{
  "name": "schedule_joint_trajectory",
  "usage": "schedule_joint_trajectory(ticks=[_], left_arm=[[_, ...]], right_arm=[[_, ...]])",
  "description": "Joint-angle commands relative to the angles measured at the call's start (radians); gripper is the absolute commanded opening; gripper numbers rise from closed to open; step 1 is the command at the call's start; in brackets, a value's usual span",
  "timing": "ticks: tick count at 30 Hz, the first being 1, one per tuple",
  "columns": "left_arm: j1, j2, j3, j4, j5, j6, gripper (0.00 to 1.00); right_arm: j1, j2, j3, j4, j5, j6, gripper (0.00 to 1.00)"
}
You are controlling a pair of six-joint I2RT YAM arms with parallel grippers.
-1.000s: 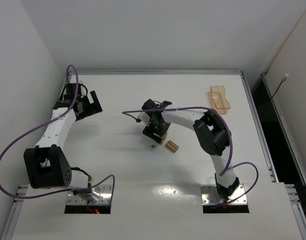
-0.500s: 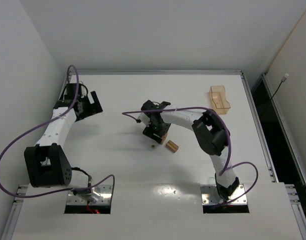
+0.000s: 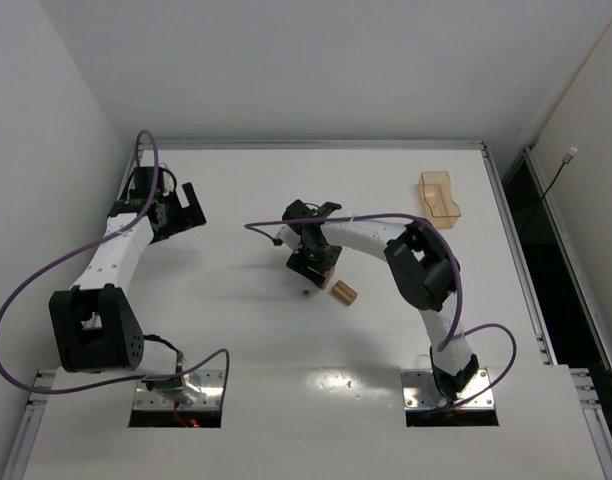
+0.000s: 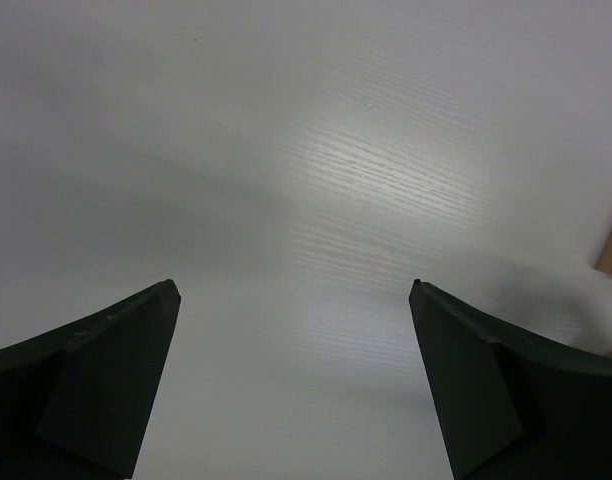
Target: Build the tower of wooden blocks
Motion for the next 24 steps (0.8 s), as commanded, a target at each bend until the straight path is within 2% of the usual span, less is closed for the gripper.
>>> schedule_joint_trajectory(ticks=[1,3,7,11,18,20,24], left_arm=[[0.011,-0.004,0.015,0.028,0.011,0.007,1.00],[0.011,-0.015,0.006,0.028,0.036,0.031,1.00],[0.011,-0.037,-0.012,0.028,0.083,0.065,1.00],[0.011,-0.047,-0.012,0.028,0.135,0.105,1.00],[0.011,-0.047,-0.012,0.028,0.223,0.135,1.00],[0.011,-0.038,-0.012,0.028,0.237,0.145,1.00],[0.011,-0.019,0.017,0.028,0.237,0.145,1.00]], right_arm=[[0.007,-0.012,0.060,-0.024,-0.014,-0.013,0.16],[-0.006,-0.040,0.089,-0.056,-0.057,-0.076,0.14],[-0.042,-0.090,0.130,-0.121,-0.079,-0.189,0.00],[-0.088,-0.132,0.207,-0.214,-0.158,-0.346,0.00],[-0.139,-0.157,0.388,-0.303,-0.208,-0.573,0.00],[-0.164,-0.121,0.451,-0.320,-0.217,-0.659,0.00],[-0.174,0.009,0.630,-0.469,-0.287,-0.788,0.00]])
